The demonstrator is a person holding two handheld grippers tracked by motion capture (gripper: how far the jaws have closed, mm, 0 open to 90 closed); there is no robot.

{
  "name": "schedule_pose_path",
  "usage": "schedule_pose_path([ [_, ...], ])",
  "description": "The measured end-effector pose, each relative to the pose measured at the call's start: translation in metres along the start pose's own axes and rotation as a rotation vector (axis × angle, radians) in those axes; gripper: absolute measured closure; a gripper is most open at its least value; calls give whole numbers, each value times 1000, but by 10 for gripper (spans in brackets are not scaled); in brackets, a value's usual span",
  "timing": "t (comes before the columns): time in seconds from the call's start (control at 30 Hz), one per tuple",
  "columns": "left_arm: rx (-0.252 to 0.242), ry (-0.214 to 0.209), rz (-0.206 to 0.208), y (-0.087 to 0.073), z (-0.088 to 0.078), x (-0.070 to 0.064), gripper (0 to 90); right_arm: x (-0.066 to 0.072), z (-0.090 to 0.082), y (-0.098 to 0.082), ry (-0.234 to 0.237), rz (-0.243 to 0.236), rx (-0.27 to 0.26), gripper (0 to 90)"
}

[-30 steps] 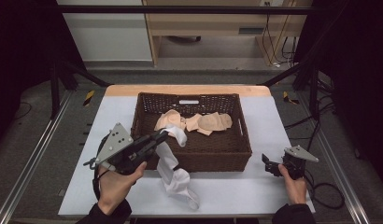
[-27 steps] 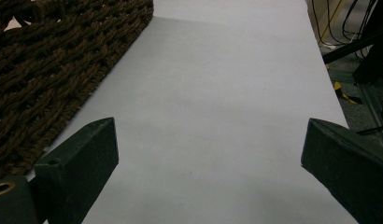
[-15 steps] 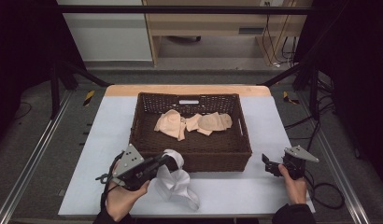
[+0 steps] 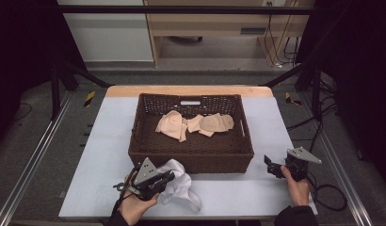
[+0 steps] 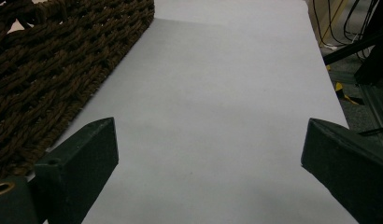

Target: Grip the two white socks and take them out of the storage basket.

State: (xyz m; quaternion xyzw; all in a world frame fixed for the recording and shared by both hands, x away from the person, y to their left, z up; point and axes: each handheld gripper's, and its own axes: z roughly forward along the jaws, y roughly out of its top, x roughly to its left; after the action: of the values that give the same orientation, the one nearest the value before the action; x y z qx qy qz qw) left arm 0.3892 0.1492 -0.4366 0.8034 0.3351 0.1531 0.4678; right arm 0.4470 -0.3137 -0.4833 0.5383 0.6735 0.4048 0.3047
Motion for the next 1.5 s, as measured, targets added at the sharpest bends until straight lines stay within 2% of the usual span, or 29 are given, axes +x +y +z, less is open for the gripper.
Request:
schedule_pose_path([
  [0.2, 29, -18, 17, -8, 9, -1, 822, 0, 0, 0, 1, -5, 0, 42],
  [0.3, 41, -27, 12, -11, 11, -1, 780, 0, 0, 0, 0, -5, 0, 42],
  [0.57, 26, -20, -3, -16, 5, 2, 530, 0, 0, 0, 1, -3, 0, 42],
  [0.67, 13, -11, -4, -16, -1, 5, 452, 0, 0, 0, 0, -3, -3, 42],
  [0.77, -3, 2, -5, -17, -10, 8, 415, 0, 0, 0, -1, -4, -5, 42],
  [0.9, 1, 34, -17, -23, -24, 17, 378, 0, 0, 0, 0, -4, -4, 42],
  [1.03, -16, 59, -38, -26, -34, 27, 368, 0, 0, 0, -5, -6, -7, 42],
  [1.17, -17, 71, -28, -27, -39, 31, 357, 0, 0, 0, -4, -7, -7, 42],
  [1.27, -41, 79, -29, -25, -48, 36, 349, 0, 0, 0, -2, -6, -6, 42],
  [1.37, -66, 107, -41, -24, -61, 47, 341, 0, 0, 0, -3, -6, -6, 42],
  [1.5, -68, 156, -60, -29, -74, 64, 339, 0, 0, 0, -2, -2, -4, 42],
])
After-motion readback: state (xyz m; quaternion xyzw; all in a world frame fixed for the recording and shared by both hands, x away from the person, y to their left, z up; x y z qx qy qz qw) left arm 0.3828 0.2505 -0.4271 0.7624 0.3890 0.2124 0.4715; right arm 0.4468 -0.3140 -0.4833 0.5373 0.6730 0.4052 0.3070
